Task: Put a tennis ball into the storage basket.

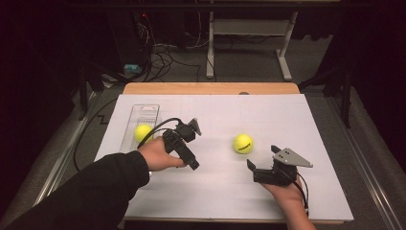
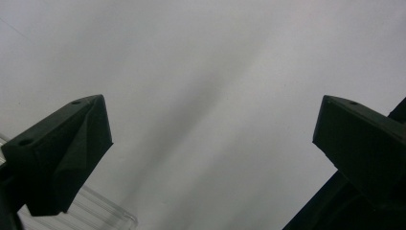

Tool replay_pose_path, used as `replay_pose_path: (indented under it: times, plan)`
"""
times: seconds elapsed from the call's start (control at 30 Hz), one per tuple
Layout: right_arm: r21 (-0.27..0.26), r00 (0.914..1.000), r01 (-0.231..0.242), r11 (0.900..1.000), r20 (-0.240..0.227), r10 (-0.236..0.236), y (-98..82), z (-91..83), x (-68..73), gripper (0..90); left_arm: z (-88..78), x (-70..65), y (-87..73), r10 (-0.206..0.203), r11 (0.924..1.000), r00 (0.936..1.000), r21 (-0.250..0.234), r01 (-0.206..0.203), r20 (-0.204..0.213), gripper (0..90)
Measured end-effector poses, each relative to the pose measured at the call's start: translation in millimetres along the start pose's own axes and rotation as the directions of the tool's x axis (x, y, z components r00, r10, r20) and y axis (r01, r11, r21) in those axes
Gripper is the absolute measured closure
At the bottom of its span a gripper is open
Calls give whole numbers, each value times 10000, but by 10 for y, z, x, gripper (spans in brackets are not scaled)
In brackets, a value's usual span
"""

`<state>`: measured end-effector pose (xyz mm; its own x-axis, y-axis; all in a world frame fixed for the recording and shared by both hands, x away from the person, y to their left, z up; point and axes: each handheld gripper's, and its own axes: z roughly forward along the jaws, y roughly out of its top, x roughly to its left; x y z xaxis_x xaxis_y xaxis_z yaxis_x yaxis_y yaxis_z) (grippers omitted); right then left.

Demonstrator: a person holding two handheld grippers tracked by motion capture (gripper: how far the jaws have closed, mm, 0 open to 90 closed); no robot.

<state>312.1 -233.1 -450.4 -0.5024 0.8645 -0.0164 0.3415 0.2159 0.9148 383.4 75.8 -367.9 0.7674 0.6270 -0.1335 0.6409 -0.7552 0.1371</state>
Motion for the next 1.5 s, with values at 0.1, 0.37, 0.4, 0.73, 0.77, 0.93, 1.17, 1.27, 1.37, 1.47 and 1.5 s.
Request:
replay_pose_path:
  times: [0.1,0.37,0.4,0.73,0.77,0.93,1.17,1.27,1.37,1.47,1.5]
  plan:
    - [31,10000,-48,10000,25,48,17,42,-6,0,13,8,18,44,10000,10000,8,-44,81,6]
    - [160,10000,-51,9999,-24,52,67,148,-13,0,30,9,4,-39,10000,10000,-75,39,56,6]
    - [181,10000,-32,9998,-22,33,74,160,-12,0,29,8,1,-43,10000,10000,-65,44,51,6]
    - [205,10000,-78,9998,8,78,142,284,-38,0,27,12,-26,29,10000,10000,-43,-29,54,5]
    - [196,10000,-89,9998,16,89,149,298,-40,0,29,17,-30,64,10000,9999,26,-64,84,6]
    - [319,10000,-53,9995,63,51,175,370,-43,0,39,14,-39,96,9999,9998,69,-97,158,5]
    - [572,9999,-46,9984,94,40,204,483,-55,0,41,37,-47,49,10000,9999,60,-50,149,5]
    - [694,10000,-12,9976,37,9,224,530,-46,0,45,34,-54,1,10000,9999,27,-2,150,5]
    - [780,10000,56,9969,19,-58,247,576,-29,0,41,35,-56,-22,10000,9999,22,21,162,5]
    - [877,10000,72,9961,45,-76,265,621,-22,0,43,34,-55,2,10000,9999,23,-2,169,5]
    - [901,9999,89,9959,46,-93,270,636,-22,0,41,34,-54,15,10000,9999,63,-16,168,6]
